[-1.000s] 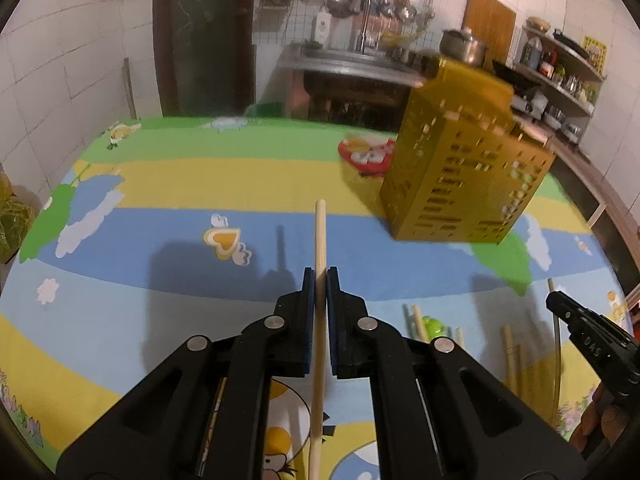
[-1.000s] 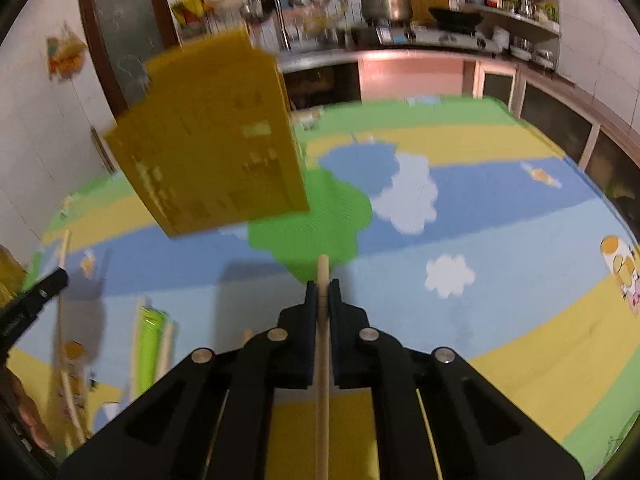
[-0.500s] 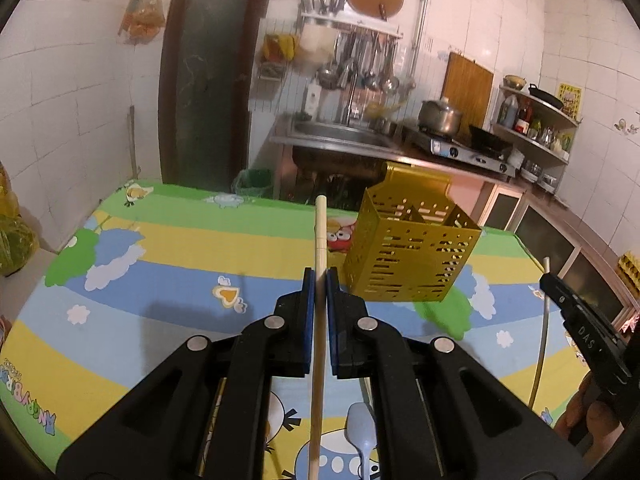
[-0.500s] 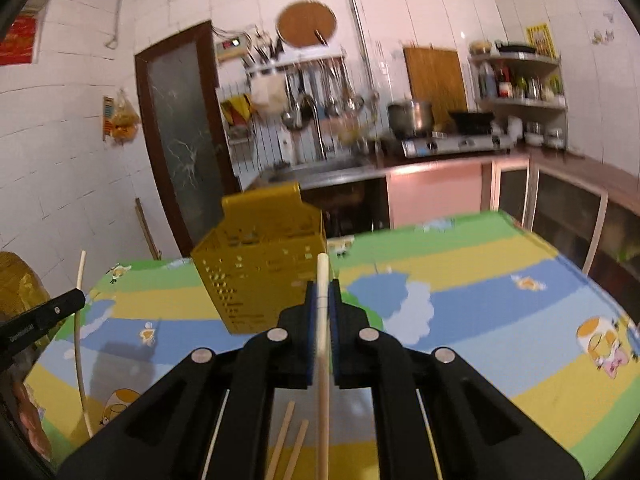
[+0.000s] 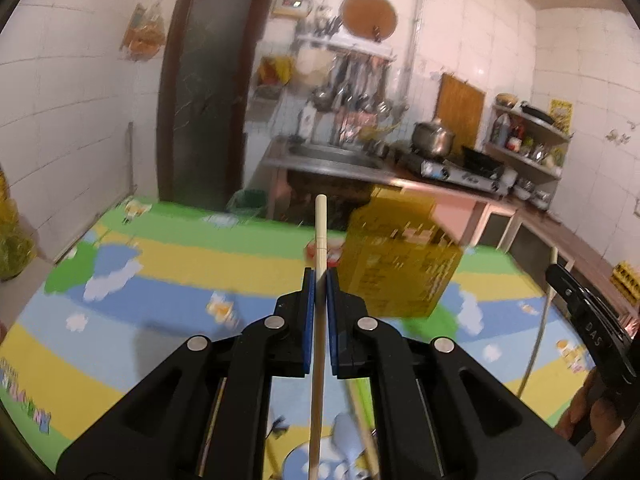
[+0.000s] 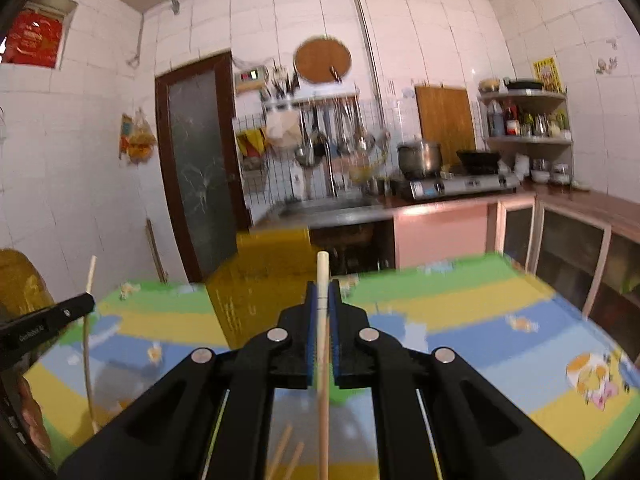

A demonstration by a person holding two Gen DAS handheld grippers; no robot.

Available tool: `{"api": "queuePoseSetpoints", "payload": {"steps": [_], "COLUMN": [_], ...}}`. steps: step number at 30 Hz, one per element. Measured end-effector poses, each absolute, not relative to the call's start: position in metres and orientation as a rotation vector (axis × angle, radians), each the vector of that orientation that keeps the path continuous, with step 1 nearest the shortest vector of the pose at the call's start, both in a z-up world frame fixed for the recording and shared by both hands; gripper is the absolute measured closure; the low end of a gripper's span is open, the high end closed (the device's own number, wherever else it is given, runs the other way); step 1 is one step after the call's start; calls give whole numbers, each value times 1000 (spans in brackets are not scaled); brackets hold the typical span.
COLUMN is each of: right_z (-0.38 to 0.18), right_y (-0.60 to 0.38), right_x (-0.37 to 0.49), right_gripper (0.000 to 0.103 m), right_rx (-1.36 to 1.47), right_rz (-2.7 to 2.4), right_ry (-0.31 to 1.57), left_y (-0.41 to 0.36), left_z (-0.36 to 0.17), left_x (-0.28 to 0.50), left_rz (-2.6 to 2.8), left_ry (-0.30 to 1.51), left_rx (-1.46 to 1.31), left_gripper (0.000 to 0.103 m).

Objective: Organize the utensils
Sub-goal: 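Carry the chopsticks over the yellow holder and open both tools to drop them in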

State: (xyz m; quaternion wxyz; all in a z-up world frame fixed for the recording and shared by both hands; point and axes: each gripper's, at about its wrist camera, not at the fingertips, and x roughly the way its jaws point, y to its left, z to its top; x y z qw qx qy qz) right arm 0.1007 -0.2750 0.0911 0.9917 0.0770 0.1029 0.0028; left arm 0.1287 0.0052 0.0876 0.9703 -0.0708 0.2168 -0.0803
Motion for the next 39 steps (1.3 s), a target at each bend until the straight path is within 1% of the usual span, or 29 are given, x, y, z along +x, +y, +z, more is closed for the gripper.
{"api": "queuePoseSetpoints", "payload": {"steps": [4,7,10,13,16,22,27,33,34,35,36,37,38,39], "right_z": [141,168,184,192,195,182,156,126,123,121,120,120,120,121], "right_y": [-279,-279,-276,-274,-274,-268,-268,-268,-269,-269,-270,-270,-272,-274], "right_x": [125,153,181,208,235,272,291,299,299,299,298,297,294,291], "right_gripper": [97,97,97,97,97,97,97,97,97,97,96,96,96,91], "right_rx": [137,124,119,130,159,152,138,107,105,97,88,80,75,73], "right_rz": [18,12,15,18,27,31,32,41,46,50,45,39,32,25], "right_ry": [103,36,-12,-54,-84,-88,-41,46,60,87,111,137,169,196], "left_y": [-12,-33,-54,-66,-75,-82,-90,-82,-80,-78,-75,-71,-65,-61], "left_z": [131,165,187,193,191,170,139,113,112,112,113,115,118,122], "left_x": [146,167,198,223,250,300,333,344,343,341,337,332,322,316], "left_rz": [-205,-246,-287,-315,-332,-332,-304,-290,-291,-292,-287,-281,-273,-268], "left_ry": [335,233,148,110,85,109,157,216,228,246,254,256,251,252], "left_rx": [-130,-108,-83,-81,-74,-109,-101,-102,-99,-97,-101,-107,-113,-113], "left_gripper": [98,98,98,98,98,98,98,98,92,79,70,52,39,34]}}
